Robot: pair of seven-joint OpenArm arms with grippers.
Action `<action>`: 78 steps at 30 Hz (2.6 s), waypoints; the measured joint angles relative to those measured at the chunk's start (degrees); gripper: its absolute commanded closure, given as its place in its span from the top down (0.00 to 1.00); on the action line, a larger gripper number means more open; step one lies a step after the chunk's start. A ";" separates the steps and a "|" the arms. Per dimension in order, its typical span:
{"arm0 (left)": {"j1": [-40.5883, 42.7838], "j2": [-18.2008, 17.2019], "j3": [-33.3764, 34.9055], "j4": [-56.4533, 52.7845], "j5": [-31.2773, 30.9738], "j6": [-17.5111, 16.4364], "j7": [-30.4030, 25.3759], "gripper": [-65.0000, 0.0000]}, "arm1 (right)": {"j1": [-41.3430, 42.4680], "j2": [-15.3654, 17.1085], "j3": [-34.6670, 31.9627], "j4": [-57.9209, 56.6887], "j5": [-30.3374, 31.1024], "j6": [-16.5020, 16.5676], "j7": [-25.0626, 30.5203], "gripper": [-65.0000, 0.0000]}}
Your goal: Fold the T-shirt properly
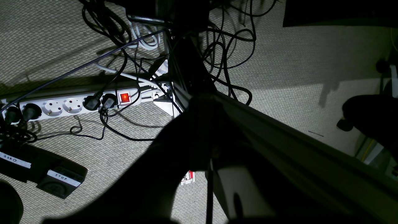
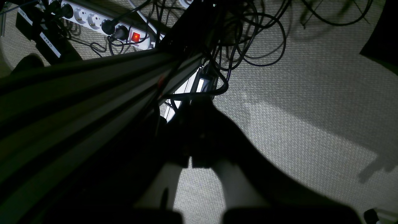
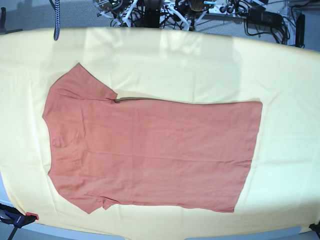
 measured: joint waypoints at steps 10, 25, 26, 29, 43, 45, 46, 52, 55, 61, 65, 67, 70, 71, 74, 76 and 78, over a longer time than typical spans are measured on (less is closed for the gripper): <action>0.00 -0.02 0.00 0.00 -0.02 0.00 0.00 0.00 | 0.00 0.00 0.00 0.00 0.00 0.00 0.15 0.00; 0.00 0.00 0.00 0.00 0.00 -0.02 0.00 0.00 | 0.00 0.00 0.00 0.00 0.00 0.00 0.15 0.00; 0.00 0.00 0.00 0.00 0.00 -0.02 0.00 0.00 | 0.00 0.00 0.00 0.00 0.00 0.00 0.15 0.00; 0.00 0.00 0.00 0.00 -0.02 -0.02 -0.02 0.00 | 0.00 0.00 0.00 0.00 0.00 0.00 0.15 0.00; 4.96 -0.07 -0.07 8.83 0.09 1.01 9.33 0.00 | -5.66 1.49 0.07 9.35 0.00 -0.11 -4.46 0.00; 8.07 -0.11 -0.28 13.55 -0.68 1.46 9.64 0.00 | -9.46 2.38 0.07 13.64 -0.13 0.02 -7.61 0.00; 9.84 -0.09 -0.46 15.91 -1.60 1.73 9.55 0.00 | -11.41 3.02 0.07 15.58 -0.42 0.63 -8.59 0.00; 21.90 -3.43 3.72 28.79 1.92 0.74 17.11 0.00 | -22.21 6.54 -0.02 27.78 -4.94 5.42 -11.41 0.00; 29.77 -5.27 6.05 37.00 1.84 -0.31 21.40 0.00 | -28.00 8.85 0.04 35.04 -4.92 4.33 -14.78 0.00; 38.75 -9.99 6.01 57.40 1.62 1.88 22.62 0.00 | -41.72 15.87 0.02 52.78 -5.18 1.14 -17.68 0.00; 48.19 -14.34 5.97 69.35 5.22 4.17 26.58 0.00 | -49.83 20.15 0.09 67.25 -6.49 -0.74 -20.74 0.00; 52.09 -15.98 6.29 76.04 6.64 3.69 28.55 0.00 | -54.27 22.01 0.07 73.77 -10.03 -2.49 -23.08 0.00; 56.46 -19.06 6.25 85.81 8.98 4.83 28.63 0.00 | -60.70 24.96 0.00 82.40 -15.74 -5.31 -23.87 0.00; 57.90 -20.15 5.99 88.52 10.71 7.13 28.50 0.00 | -62.18 25.66 0.02 84.87 -17.25 -7.15 -24.02 0.00; 62.05 -23.30 5.84 95.69 16.15 10.21 29.46 0.00 | -63.21 27.06 0.11 90.79 -21.73 -11.28 -24.59 0.00; 63.36 -24.30 5.70 99.91 19.08 11.28 32.13 0.00 | -63.04 27.10 0.11 93.77 -24.92 -13.53 -26.97 0.00; 63.93 -24.52 4.22 104.04 20.98 11.87 33.27 0.00 | -63.01 27.89 0.04 96.06 -27.21 -15.26 -30.23 0.00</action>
